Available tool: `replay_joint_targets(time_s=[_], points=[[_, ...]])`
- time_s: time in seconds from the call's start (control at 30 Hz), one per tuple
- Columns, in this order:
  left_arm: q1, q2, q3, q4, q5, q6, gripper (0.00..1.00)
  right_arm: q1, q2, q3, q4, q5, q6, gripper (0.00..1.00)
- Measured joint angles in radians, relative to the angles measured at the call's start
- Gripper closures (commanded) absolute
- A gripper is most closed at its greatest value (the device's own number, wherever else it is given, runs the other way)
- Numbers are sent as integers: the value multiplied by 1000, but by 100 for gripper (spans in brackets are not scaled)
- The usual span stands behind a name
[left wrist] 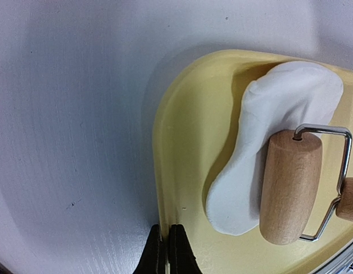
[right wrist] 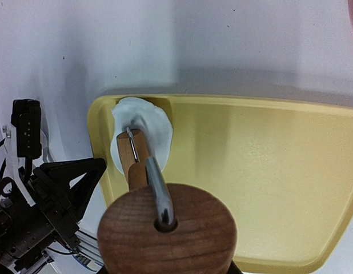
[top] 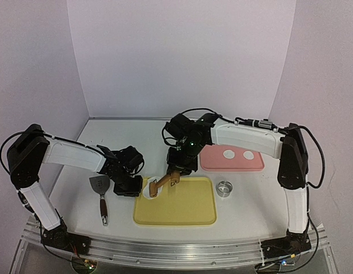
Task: Roll out the dumpling wrappers from the dough
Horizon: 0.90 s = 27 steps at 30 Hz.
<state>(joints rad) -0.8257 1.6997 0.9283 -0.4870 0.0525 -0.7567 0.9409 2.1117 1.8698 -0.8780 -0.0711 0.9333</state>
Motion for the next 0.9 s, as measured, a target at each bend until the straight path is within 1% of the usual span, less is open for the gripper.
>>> replay_joint_targets(time_s=[0.23,0.57,0.9], points=[[0,-6,-9,8,0,-3,100,-3,-54,-111,78,-5,44,100],[0,-19,-29,27,-1,-7,100,-10,-133,-239,133,24,45,100],[0,-38,-54,51,0,-20,100,-20,-152,-263,122,39,32,100]])
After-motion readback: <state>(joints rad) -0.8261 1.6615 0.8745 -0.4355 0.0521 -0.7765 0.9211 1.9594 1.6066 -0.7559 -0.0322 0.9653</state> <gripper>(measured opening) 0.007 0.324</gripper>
